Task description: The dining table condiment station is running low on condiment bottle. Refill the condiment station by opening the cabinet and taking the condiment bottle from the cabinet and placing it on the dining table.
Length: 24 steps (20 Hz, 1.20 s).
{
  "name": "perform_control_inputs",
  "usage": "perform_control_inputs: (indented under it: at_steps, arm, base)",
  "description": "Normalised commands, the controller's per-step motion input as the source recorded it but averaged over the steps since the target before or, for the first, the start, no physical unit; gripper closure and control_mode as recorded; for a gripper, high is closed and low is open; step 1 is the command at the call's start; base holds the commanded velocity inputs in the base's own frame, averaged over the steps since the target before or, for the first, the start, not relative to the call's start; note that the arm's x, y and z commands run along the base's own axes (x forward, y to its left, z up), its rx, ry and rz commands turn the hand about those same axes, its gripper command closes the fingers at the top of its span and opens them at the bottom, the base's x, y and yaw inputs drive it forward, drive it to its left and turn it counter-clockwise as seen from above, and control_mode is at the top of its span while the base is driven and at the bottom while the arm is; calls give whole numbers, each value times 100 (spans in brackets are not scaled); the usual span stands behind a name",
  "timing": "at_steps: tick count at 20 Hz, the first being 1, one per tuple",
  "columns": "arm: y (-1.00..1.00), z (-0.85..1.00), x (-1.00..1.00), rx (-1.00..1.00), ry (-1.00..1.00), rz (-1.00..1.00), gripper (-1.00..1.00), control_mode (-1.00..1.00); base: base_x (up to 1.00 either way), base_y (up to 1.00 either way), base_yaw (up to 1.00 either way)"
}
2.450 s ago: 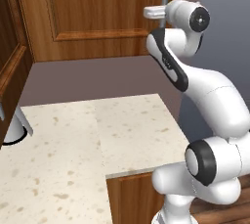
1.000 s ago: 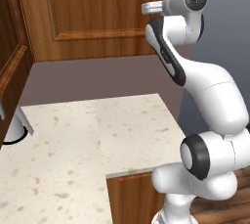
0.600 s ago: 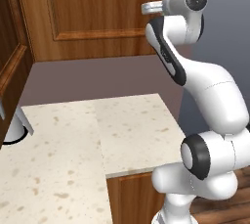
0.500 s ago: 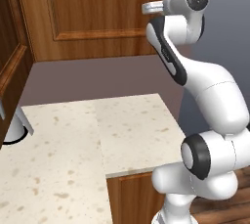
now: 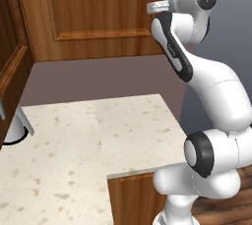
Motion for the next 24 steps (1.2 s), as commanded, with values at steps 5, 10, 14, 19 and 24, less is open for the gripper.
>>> perform_control_inputs:
  at_steps: [5, 10, 14, 19, 24]
  arm:
    - [0, -4, 23, 0, 0, 0, 100, -100]
    - [0, -4, 12, 0, 0, 0, 100, -100]
    - [0, 0, 0, 0, 0, 0, 100, -100]
    - [0, 0, 0, 0, 0, 0, 100, -100]
    - [7, 0, -5, 0, 0, 0, 100, -100]
  base:
    - [0, 0, 0]
    - [0, 0, 0]
    - [0, 0, 0]
    - [0, 0, 0]
    - [0, 0, 0]
